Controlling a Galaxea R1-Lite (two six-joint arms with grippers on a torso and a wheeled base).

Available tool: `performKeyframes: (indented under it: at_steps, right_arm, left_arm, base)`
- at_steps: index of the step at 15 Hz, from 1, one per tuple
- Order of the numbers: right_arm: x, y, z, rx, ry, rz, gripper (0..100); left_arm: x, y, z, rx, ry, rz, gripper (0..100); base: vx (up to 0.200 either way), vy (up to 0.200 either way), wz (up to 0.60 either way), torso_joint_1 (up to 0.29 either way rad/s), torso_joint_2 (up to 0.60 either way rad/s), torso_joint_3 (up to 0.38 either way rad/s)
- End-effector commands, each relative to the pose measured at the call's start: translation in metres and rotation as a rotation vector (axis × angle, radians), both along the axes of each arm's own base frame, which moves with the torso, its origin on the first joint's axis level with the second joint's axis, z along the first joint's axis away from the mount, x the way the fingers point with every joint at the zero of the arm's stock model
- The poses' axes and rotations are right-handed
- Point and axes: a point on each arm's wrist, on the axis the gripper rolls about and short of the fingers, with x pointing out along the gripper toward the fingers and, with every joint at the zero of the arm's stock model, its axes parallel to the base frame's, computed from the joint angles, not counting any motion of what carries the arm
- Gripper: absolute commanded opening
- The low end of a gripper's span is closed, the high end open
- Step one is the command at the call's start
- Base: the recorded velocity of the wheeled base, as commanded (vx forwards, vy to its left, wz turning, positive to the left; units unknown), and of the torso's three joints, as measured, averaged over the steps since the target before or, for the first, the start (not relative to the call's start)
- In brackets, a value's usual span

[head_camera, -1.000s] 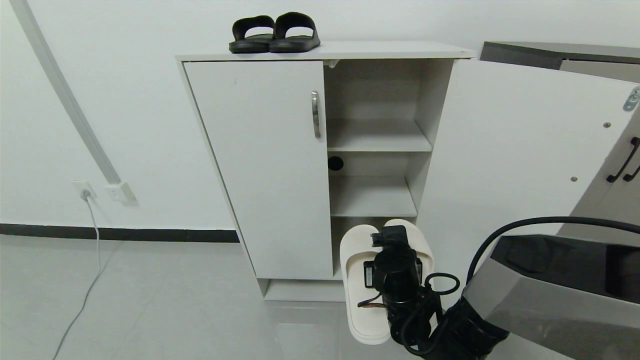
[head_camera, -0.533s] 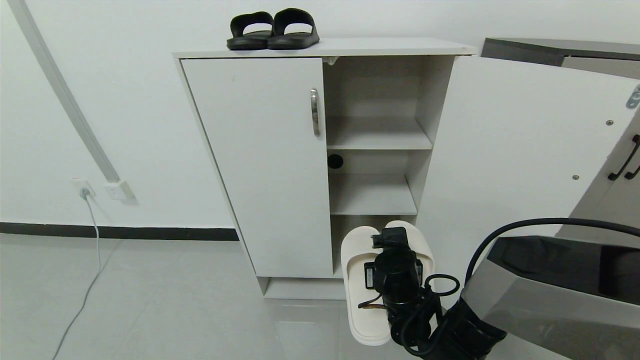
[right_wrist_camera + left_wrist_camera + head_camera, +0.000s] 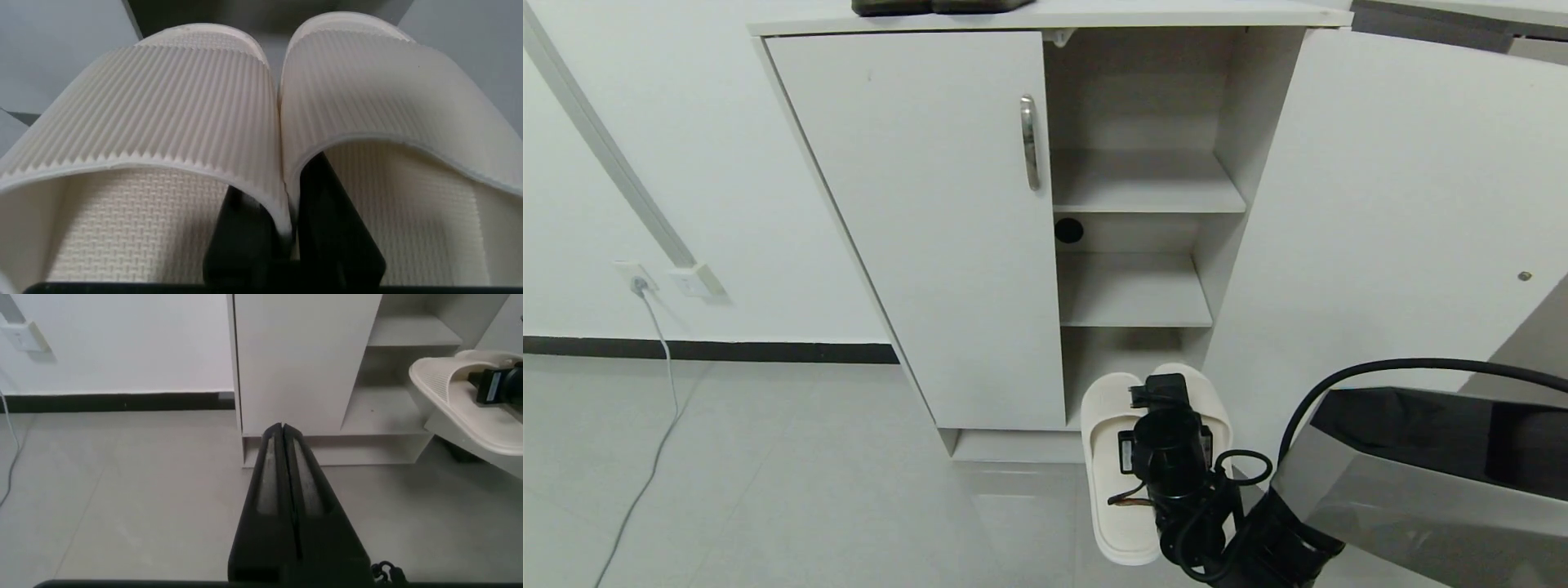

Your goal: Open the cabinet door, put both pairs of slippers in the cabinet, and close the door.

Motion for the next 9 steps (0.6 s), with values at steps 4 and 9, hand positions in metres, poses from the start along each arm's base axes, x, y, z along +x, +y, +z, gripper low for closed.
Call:
performKeyframes:
  at_steps: [4, 9]
  right_arm:
    - [0.002, 0.001, -0.003, 0.018, -0.040, -0.003, 0]
    - [0.005, 0.001, 0.008, 0.050, -0.181, 0.005, 0]
  left_arm:
    - [0.000, 0.000, 0.000, -0.002, 0.001, 0.002, 0]
    - [0.000, 0.000, 0.000, 0.000, 0.001, 0.002, 0]
  base:
    - [0.000, 0.000, 0.00, 0.002, 0.00, -0.160]
    - [0.000, 0.000, 0.00, 0.000, 0.00, 0.000]
